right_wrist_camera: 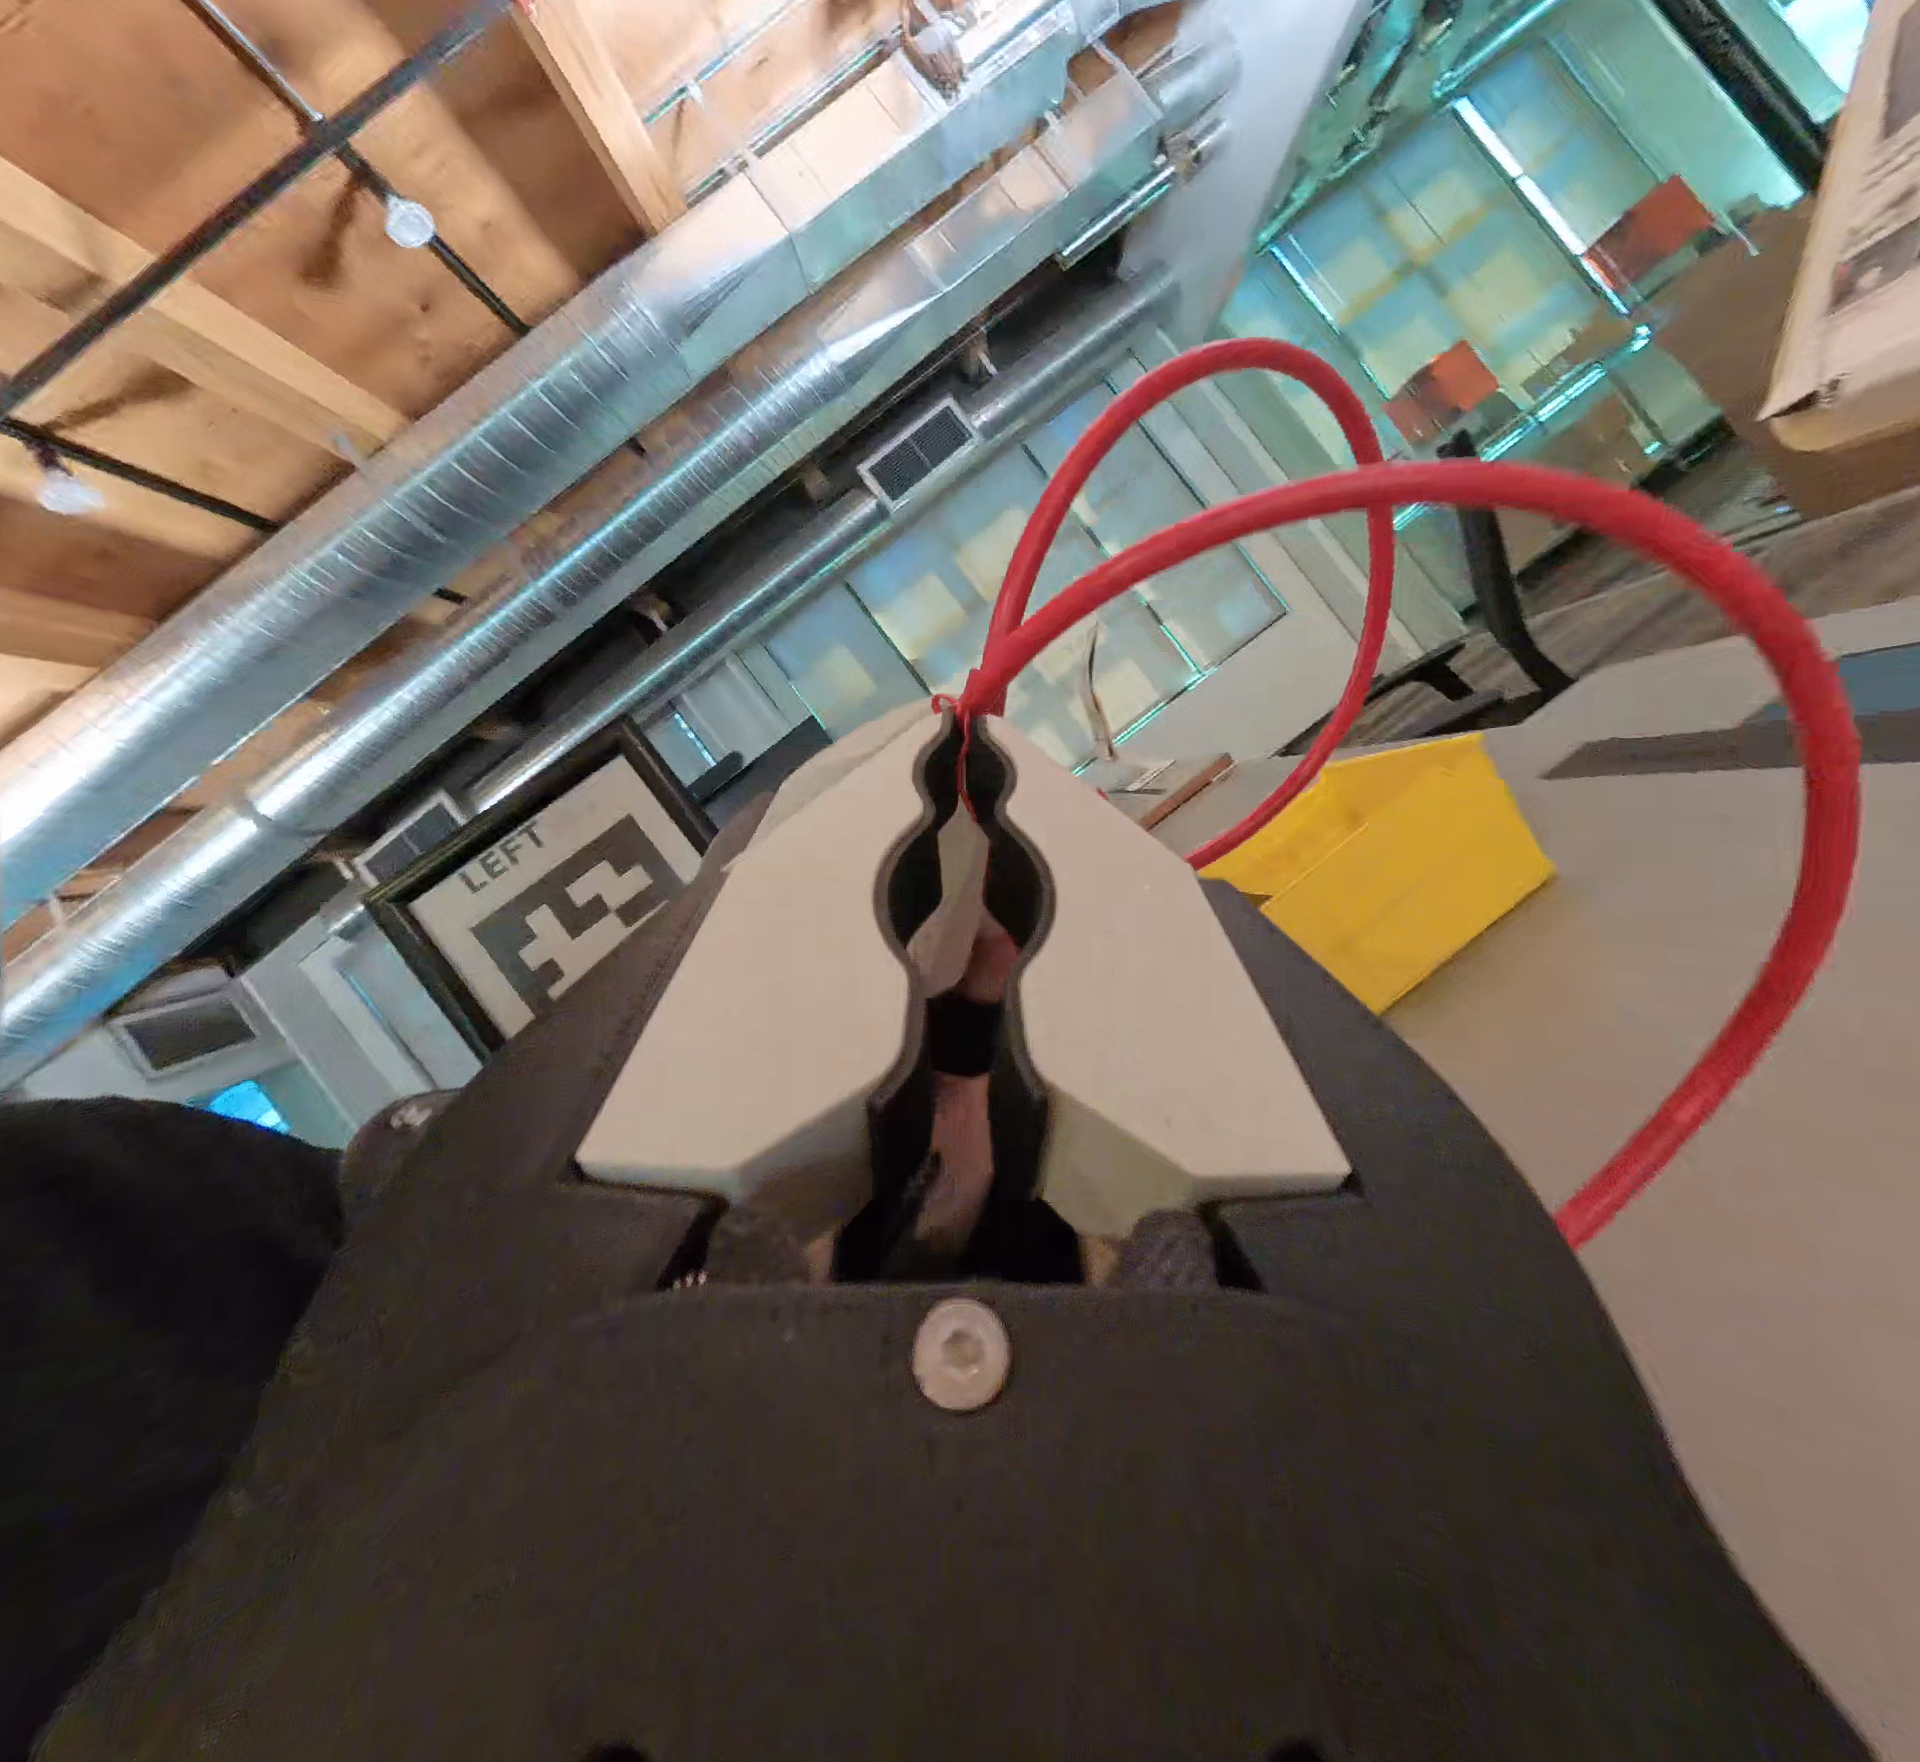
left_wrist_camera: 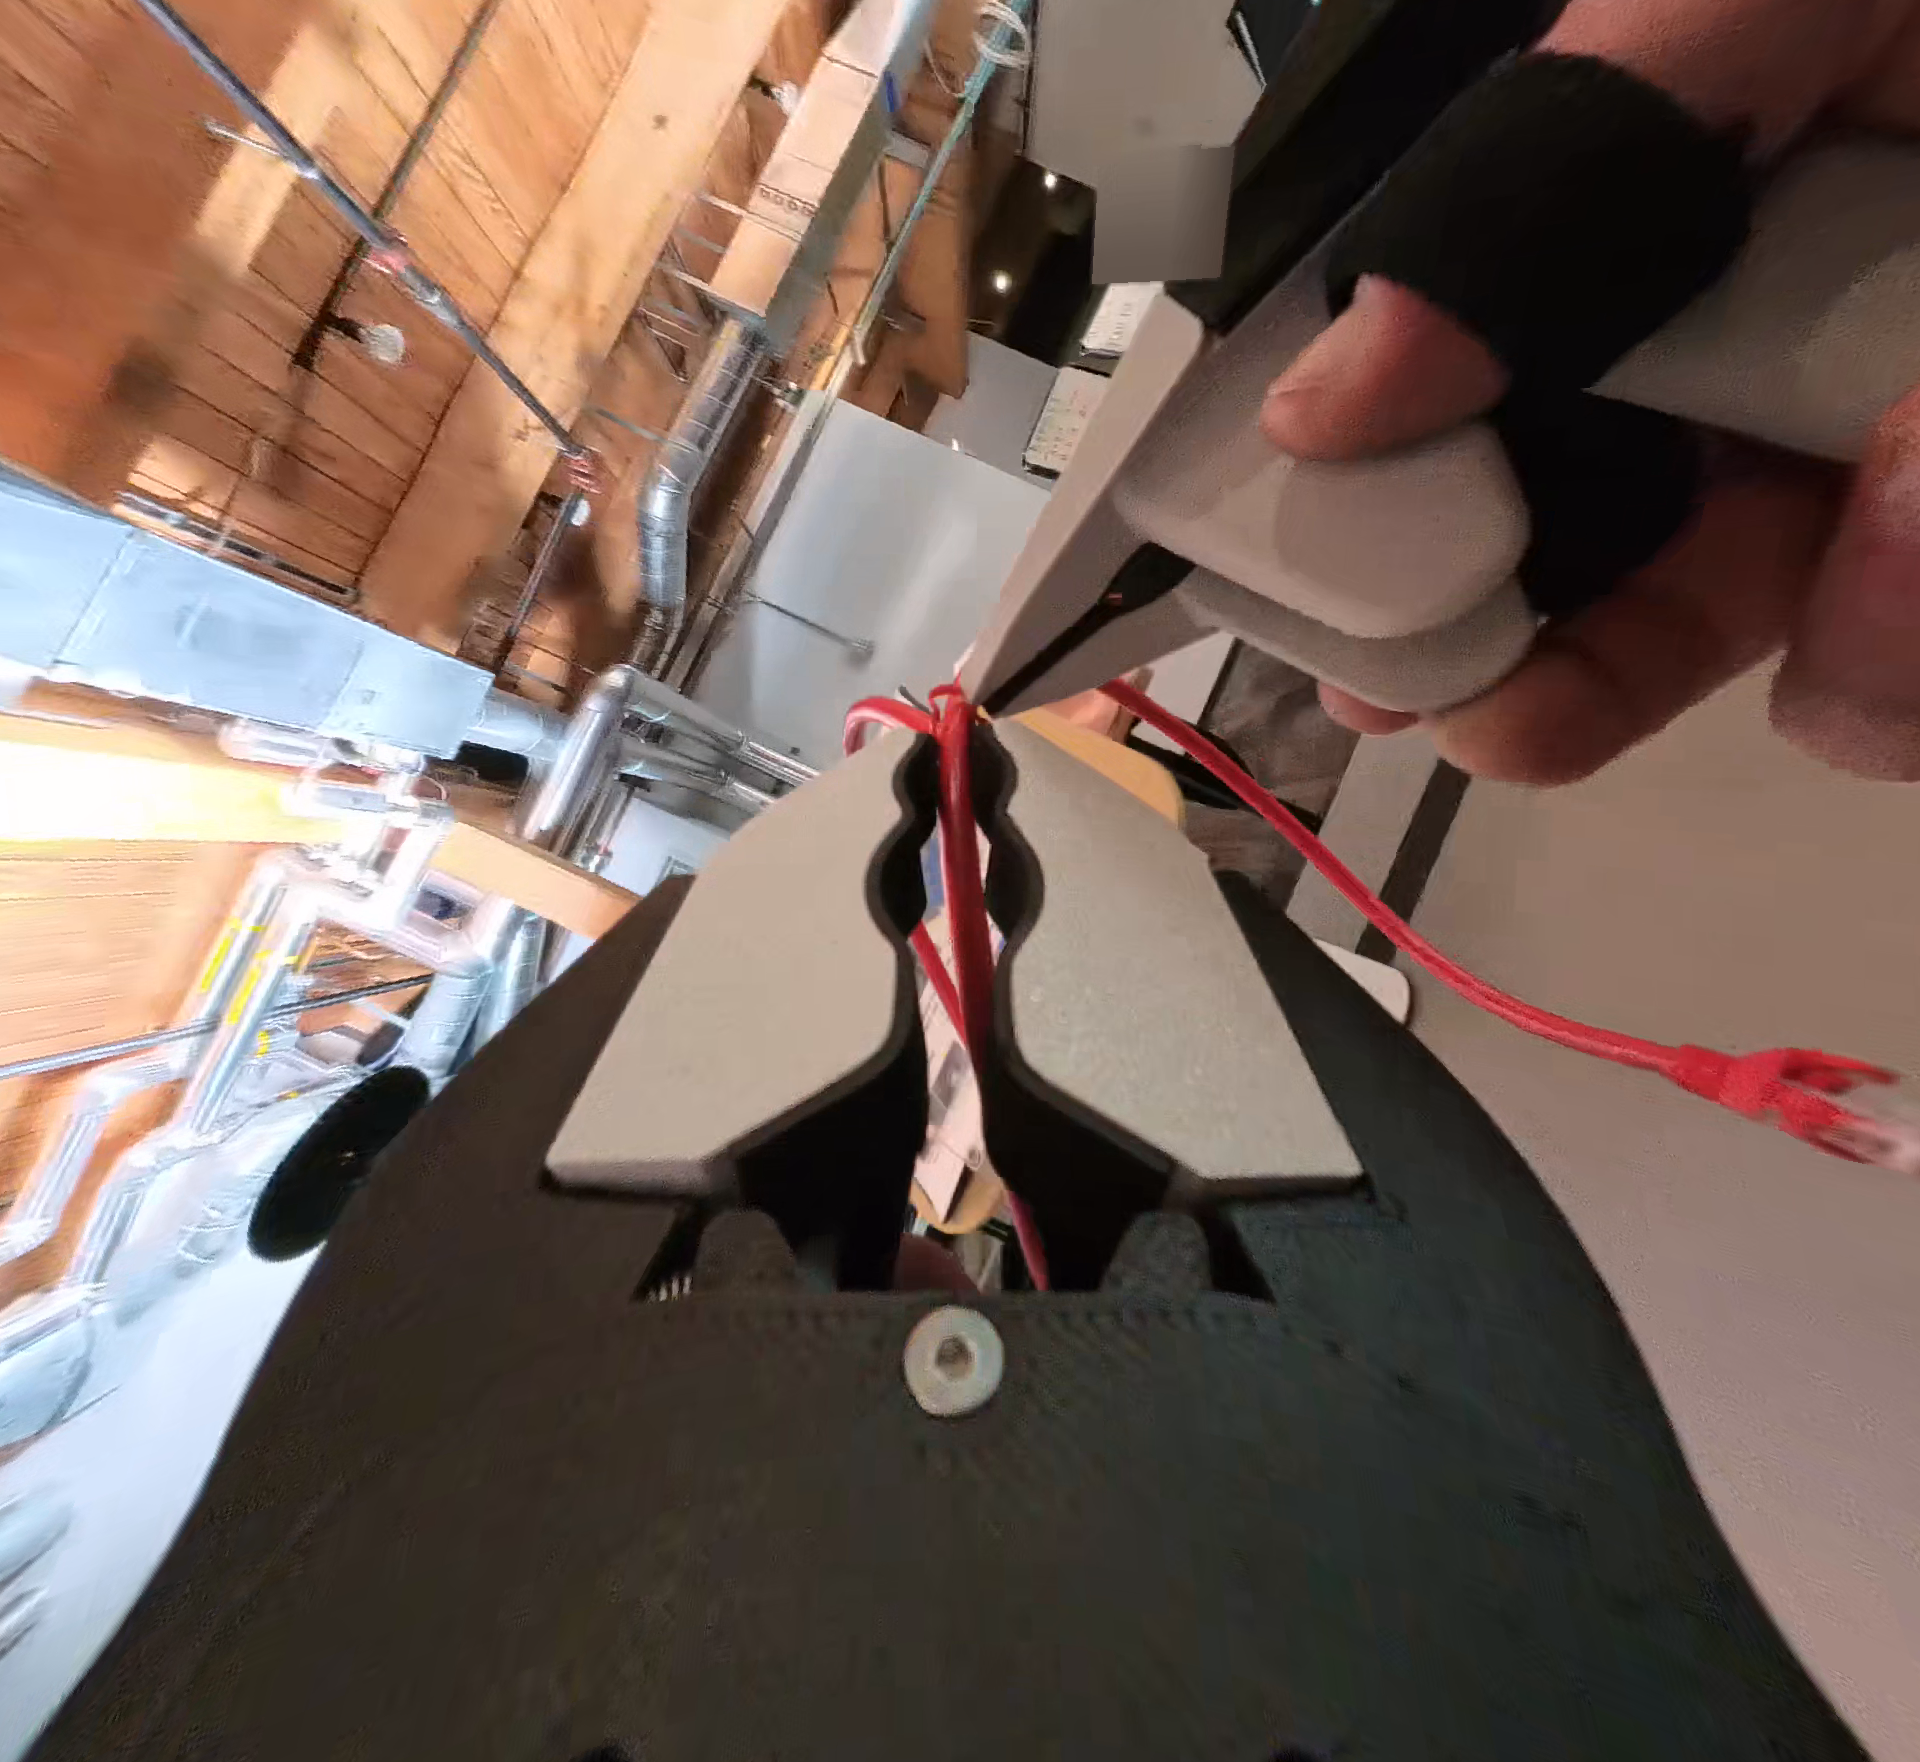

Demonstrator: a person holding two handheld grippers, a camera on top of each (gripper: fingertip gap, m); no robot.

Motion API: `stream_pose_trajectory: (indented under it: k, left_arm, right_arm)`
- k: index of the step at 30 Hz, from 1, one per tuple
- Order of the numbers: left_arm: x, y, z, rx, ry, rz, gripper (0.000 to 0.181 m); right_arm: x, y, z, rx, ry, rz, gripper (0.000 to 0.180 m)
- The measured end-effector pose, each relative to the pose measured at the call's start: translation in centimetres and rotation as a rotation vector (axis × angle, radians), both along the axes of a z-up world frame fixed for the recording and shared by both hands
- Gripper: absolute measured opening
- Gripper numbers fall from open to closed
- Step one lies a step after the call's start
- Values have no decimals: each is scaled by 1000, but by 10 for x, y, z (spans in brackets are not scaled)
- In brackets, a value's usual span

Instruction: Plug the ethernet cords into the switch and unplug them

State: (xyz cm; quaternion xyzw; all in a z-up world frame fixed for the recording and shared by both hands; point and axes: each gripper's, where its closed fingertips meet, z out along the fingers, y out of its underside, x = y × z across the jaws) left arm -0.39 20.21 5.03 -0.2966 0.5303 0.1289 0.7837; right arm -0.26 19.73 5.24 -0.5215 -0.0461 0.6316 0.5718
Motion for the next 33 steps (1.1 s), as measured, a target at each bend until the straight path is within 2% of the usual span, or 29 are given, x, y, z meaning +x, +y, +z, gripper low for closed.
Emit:
stream_pose_trajectory:
  k: [4,7,8,11,15,19,22,27,33]
  left_arm:
    - [-2,6,-3,-91,-17,-43,5]
    - [-1,11,-7,-238,-49,-93,6]
    - [-1,15,-10,-299,-49,-101,6]
    - [-3,20,-11,-468,-88,-153,6]
    - [0,20,-22,-692,-47,-222,6]
    - [4,13,-36,-896,12,-302,6]
    - [5,10,-42,-1000,36,-308,6]
    - [5,5,-48,-1059,80,-285,6]
    - [4,4,-47,-1084,78,-294,6]
  right_arm:
    - [-3,4,-2,45,-102,-93,0]
    - [1,3,-2,100,-197,-130,18]
    - [2,4,-5,121,-269,-151,19]
    - [1,4,-15,269,-600,-276,24]
    - [8,7,-28,545,-1132,-539,21]
    - [7,1,-22,839,-1484,-761,17]
    - [3,4,-38,969,-1736,-794,22]
    - [0,7,-39,1010,-1822,-864,18]
    - [1,8,-41,1002,-1845,-872,0]
